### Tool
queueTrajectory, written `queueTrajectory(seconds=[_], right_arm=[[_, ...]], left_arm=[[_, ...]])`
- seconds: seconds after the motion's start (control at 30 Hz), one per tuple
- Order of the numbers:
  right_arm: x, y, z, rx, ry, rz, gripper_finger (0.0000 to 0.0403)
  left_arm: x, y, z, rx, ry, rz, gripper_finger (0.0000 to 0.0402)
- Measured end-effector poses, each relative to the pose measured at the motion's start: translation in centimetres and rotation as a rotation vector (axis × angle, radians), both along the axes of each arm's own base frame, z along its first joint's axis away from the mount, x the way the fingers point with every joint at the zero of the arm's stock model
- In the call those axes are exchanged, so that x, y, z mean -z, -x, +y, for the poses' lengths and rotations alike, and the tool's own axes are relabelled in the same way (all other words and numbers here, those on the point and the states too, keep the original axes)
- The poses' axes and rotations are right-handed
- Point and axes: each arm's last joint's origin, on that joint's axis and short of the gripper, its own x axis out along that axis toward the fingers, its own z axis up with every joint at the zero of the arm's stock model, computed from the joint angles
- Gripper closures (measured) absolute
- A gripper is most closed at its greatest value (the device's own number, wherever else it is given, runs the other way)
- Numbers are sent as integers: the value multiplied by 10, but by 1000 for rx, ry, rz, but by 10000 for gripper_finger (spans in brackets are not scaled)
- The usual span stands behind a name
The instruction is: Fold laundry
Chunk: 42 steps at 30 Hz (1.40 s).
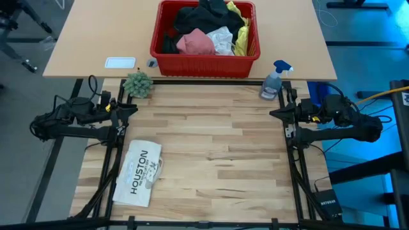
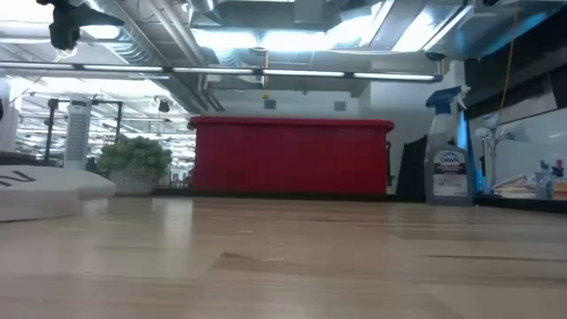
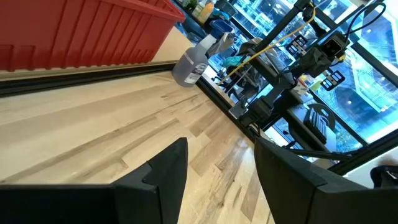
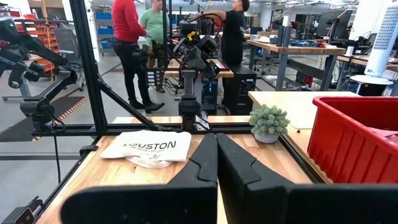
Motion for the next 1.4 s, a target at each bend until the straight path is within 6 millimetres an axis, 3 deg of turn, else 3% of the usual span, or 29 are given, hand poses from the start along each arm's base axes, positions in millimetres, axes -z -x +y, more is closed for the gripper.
queueTrajectory(seconds=[0.57, 0.7, 0.93, 1.1, 1.4], right_arm=[[-4, -1, 0, 0, -1, -45, 403], [-9, -3, 0, -2, -101, -86, 403], [-30, -3, -2, 32, -218, -315, 403], [-47, 4, -2, 25, -216, -499, 403], [-58, 9, -3, 61, -231, -631, 403]], left_arm=[[0, 0, 0, 0, 0, 0, 224], [0, 0, 1, -49, -17, 3, 224], [-10, 3, 8, -339, 141, -210, 224], [-11, 4, 9, -387, 180, -255, 224], [-11, 4, 9, -388, 119, -217, 224]])
